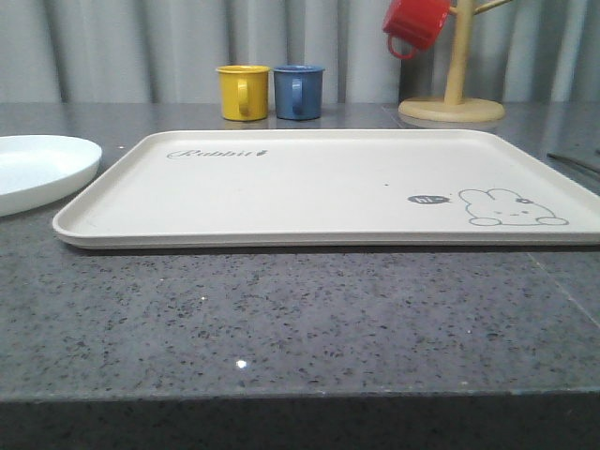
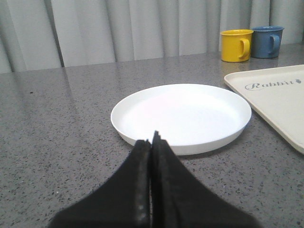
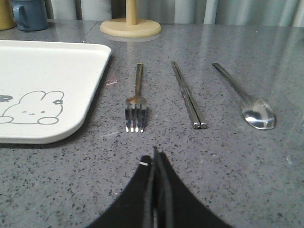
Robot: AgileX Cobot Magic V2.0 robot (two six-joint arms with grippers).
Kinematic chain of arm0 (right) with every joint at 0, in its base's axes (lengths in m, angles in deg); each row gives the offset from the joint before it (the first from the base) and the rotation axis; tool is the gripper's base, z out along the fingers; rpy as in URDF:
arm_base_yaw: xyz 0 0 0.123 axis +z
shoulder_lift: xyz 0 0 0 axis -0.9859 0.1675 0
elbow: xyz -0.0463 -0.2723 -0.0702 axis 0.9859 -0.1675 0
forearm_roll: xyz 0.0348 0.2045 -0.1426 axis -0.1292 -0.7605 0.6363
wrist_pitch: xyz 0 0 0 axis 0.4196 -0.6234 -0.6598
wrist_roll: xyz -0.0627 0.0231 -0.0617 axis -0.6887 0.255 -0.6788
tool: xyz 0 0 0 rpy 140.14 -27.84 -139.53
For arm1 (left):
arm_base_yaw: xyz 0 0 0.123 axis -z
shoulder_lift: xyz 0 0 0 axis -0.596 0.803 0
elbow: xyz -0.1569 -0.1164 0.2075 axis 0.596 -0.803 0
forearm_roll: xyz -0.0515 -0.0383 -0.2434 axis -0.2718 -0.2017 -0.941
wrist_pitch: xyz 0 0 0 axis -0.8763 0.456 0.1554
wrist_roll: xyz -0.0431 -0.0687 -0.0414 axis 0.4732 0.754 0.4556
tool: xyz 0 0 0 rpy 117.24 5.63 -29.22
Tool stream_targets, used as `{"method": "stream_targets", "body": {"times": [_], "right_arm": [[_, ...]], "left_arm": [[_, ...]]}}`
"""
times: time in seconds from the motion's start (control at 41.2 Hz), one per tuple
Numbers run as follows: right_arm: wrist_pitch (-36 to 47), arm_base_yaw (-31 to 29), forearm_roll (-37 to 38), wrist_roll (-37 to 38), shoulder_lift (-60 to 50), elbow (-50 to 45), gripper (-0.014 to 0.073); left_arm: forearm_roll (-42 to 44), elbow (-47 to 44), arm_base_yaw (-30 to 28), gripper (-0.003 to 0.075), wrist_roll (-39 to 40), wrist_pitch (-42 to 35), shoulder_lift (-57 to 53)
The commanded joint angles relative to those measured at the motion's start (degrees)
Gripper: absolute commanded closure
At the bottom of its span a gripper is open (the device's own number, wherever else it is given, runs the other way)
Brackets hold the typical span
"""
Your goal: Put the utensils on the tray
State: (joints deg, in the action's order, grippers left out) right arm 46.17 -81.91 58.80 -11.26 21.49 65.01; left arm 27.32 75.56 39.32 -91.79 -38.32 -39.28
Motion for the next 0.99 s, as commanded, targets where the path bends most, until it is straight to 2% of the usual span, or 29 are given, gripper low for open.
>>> {"method": "stream_targets", "body": {"times": [0.0, 0.97], "right_arm": [[4.3, -0.3, 0.0, -0.6, -1.0, 0.2, 0.0669], [4.4, -0.3, 0.0, -0.6, -1.0, 0.2, 0.0669]], "left_arm": [[0.0, -0.2, 0.0, 0.0739, 0.5, -5.1, -1.1], [0.0, -0.2, 0.0, 0.0739, 0.5, -6.5, -1.1]]}}
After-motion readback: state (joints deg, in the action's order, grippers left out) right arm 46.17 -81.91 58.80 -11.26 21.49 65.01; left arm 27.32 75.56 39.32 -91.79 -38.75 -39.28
